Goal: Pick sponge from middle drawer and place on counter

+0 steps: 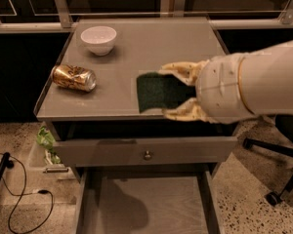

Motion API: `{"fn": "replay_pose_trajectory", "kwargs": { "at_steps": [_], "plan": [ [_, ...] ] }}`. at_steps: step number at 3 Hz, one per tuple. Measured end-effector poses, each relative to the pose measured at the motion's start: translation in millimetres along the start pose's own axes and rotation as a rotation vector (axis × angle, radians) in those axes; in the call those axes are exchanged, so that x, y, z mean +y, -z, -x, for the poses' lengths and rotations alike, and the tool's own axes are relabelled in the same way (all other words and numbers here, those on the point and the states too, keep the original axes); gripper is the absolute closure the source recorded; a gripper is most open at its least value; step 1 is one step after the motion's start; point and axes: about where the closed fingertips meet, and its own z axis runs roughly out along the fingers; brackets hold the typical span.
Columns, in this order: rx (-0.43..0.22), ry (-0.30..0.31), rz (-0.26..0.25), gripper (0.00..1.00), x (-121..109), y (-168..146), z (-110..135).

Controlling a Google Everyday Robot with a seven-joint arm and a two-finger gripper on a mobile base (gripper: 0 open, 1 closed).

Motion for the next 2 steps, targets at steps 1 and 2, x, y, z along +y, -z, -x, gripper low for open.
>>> {"fn": "replay_pose_trajectory", "kwargs": {
  "at_steps": [1,2],
  "plan": [
    [-0.015,-0.03,-0.047,1.0,-46.7,-22.5,-26.9],
    [-0.032,-0.075,-0.047,1.0,-80.4,-51.2,-50.4]
  ]
}}
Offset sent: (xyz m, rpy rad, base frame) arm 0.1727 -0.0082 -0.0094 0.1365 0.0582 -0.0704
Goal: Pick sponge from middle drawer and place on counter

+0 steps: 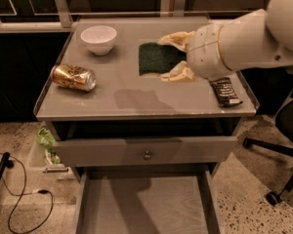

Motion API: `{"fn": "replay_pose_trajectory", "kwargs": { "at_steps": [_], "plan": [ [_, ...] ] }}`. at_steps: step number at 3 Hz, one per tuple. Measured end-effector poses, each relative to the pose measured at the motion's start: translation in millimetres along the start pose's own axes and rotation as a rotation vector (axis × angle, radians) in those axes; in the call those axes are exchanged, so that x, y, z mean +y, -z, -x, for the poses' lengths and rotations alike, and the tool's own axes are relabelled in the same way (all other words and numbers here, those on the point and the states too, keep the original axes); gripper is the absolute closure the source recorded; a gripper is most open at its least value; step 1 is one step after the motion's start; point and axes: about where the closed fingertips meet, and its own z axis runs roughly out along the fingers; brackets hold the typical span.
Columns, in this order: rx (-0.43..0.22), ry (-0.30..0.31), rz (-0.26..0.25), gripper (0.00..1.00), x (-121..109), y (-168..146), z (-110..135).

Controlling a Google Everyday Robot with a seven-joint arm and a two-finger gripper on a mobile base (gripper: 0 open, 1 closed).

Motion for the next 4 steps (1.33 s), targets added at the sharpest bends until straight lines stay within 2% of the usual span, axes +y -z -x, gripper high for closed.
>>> {"fn": "replay_pose_trajectory", "kwargs": {
  "at_steps": [1,2,4],
  "plan": [
    [-0.015,-0.054,0.021,1.0,-19.4,-27.8,-21.6],
    [-0.017,-0.115,0.041,1.0,-27.9,-48.9,-45.0],
    [0.063,-0.273,0.119,1.0,-17.1,-74.2,-102.0]
  ]
}}
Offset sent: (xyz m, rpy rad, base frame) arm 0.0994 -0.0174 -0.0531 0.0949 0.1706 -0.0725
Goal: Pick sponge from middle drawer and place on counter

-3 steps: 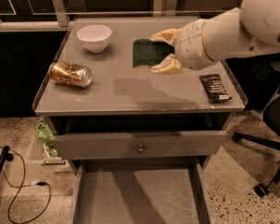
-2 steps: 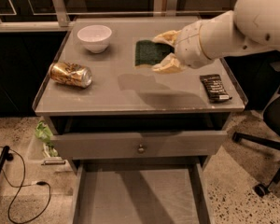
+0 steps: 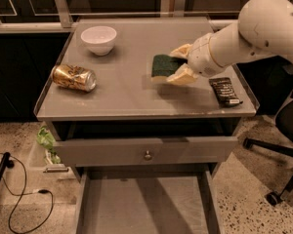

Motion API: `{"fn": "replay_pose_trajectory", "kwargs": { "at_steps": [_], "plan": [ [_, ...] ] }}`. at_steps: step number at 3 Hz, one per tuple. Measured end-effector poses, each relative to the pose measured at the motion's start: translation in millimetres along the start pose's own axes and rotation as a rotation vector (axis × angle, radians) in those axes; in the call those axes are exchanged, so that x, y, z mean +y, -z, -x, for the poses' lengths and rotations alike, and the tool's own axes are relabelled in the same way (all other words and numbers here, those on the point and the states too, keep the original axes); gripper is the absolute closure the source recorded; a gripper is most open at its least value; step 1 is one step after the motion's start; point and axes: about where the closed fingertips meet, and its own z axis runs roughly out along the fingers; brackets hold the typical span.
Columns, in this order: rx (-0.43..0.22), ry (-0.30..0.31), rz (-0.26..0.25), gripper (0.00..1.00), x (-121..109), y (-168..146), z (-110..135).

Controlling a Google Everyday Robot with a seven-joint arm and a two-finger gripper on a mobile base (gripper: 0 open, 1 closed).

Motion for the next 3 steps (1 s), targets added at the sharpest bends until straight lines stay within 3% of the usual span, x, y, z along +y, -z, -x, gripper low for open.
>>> {"fn": "replay_pose_trajectory", "kwargs": {
  "at_steps": [1,3],
  "plan": [
    [0.03,-0.052,0.022,1.0,-2.6,-8.0,-18.3],
    [0.034,-0.086,0.054,0.58,-2.7,-21.2,-27.1]
  ]
}}
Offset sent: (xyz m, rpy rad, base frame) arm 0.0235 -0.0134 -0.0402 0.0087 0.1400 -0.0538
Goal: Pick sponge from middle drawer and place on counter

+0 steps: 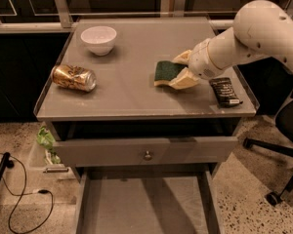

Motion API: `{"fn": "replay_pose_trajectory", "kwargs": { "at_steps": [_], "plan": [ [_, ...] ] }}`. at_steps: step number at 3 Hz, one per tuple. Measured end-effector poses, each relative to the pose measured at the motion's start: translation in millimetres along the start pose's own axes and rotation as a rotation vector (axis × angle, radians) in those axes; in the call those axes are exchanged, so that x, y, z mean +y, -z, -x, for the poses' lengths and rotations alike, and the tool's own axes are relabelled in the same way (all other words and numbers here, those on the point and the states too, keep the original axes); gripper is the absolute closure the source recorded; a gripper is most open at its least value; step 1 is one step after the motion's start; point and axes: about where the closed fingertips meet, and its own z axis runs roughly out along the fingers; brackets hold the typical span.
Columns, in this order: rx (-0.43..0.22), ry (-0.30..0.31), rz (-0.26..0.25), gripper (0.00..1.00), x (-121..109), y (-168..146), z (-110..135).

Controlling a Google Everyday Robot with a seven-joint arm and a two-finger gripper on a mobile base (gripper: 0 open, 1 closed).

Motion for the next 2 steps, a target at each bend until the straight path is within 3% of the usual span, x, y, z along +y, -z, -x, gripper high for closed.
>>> {"fn": "replay_pose_trajectory", "kwargs": {
  "at_steps": [2],
  "plan": [
    [0.0,0.0,0.0,0.11,0.0,0.0,0.0]
  ]
}}
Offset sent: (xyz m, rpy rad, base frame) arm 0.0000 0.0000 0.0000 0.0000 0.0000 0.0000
